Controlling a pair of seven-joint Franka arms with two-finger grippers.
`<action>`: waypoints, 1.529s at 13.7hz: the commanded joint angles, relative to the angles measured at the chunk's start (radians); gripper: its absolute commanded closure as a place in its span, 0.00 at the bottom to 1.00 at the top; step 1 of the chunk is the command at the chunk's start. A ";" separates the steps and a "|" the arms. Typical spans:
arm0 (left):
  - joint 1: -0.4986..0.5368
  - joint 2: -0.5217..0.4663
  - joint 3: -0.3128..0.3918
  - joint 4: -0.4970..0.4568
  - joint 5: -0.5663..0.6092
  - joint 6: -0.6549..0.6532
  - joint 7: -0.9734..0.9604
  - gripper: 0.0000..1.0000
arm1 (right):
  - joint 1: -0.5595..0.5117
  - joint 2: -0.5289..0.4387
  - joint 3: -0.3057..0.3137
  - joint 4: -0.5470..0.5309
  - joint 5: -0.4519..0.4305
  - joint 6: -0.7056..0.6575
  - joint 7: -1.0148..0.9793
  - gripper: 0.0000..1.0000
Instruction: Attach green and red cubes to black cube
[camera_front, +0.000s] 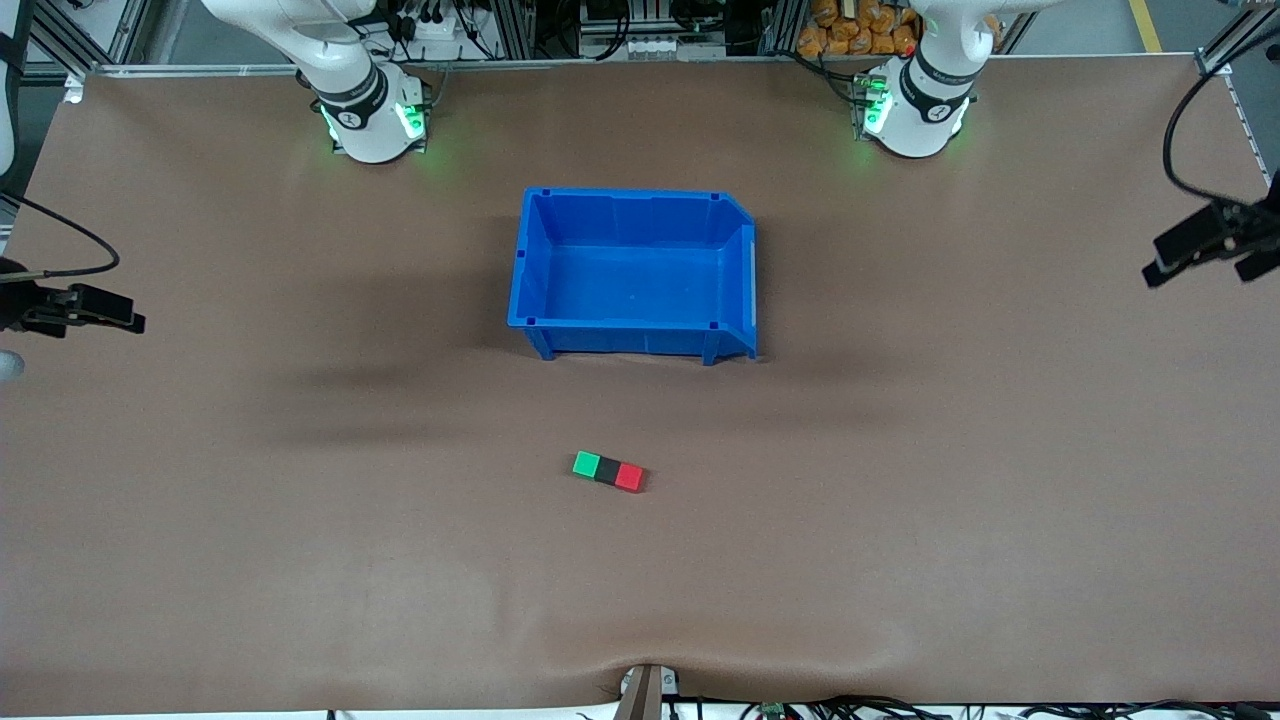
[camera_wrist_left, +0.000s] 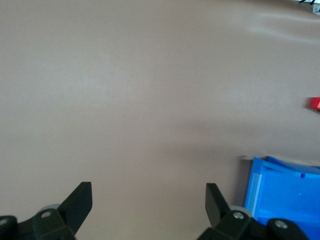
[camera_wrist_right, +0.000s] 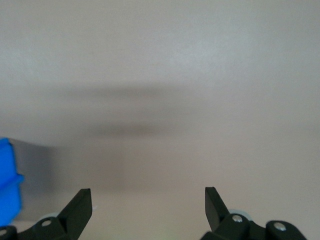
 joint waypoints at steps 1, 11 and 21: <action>0.022 -0.089 -0.005 -0.089 -0.014 0.015 0.062 0.00 | -0.001 -0.057 0.010 -0.023 0.019 -0.029 0.081 0.00; 0.021 0.017 0.000 0.043 -0.012 0.012 0.076 0.00 | -0.092 -0.175 0.142 -0.036 0.004 -0.135 0.092 0.00; 0.014 0.031 -0.003 0.023 0.023 -0.033 0.079 0.00 | -0.089 -0.192 0.149 -0.048 -0.019 -0.131 0.113 0.00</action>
